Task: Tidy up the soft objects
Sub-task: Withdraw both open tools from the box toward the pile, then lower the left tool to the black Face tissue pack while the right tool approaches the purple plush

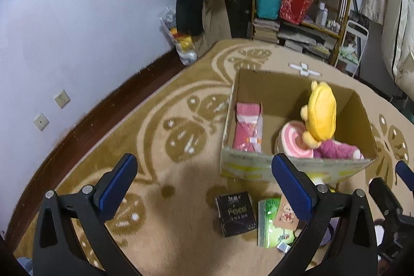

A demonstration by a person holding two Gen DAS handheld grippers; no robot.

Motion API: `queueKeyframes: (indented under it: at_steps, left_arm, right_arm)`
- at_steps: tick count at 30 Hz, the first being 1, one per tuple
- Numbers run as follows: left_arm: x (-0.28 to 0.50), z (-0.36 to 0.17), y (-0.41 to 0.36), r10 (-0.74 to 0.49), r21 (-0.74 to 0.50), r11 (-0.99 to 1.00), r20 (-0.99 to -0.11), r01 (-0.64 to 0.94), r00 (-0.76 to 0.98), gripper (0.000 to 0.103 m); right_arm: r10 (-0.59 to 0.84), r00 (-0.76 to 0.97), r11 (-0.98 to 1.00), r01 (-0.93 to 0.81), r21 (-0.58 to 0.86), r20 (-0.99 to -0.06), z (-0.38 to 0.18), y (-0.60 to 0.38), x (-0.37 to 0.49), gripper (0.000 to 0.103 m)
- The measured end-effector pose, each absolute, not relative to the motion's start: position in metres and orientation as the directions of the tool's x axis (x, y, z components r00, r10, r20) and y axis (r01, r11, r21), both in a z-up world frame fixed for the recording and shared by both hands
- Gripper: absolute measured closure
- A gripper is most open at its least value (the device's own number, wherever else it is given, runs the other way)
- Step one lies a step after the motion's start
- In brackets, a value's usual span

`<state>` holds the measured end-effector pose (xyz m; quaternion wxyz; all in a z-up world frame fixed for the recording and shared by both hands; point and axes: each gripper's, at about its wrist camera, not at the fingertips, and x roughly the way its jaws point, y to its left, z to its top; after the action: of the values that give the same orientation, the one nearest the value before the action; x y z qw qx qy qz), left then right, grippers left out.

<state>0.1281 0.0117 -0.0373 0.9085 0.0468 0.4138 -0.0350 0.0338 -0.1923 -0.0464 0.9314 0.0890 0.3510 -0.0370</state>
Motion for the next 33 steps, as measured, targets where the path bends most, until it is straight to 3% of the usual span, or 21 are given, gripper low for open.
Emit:
queueKeyframes:
  at_steps: [7, 19, 33]
  left_arm:
    - [0.131, -0.058, 0.011, -0.032, 0.045, 0.992, -0.811, 0.117, 0.584, 0.001]
    - [0.145, -0.096, 0.005, 0.066, 0.144, 0.983, -0.858, 0.116, 0.510, 0.001]
    - [0.154, -0.136, 0.004, 0.076, 0.137, 0.981, -0.920, 0.135, 0.385, 0.001]
  right_arm:
    - [-0.017, 0.706, 0.987, 0.123, 0.099, -0.708, -0.065, -0.188, 0.036, 0.000]
    - [-0.014, 0.635, 0.987, 0.134, 0.092, -0.772, -0.096, -0.187, 0.041, 0.000]
    - [0.031, 0.563, 0.980, 0.146, 0.136, -0.826, -0.121, -0.191, 0.049, 0.000]
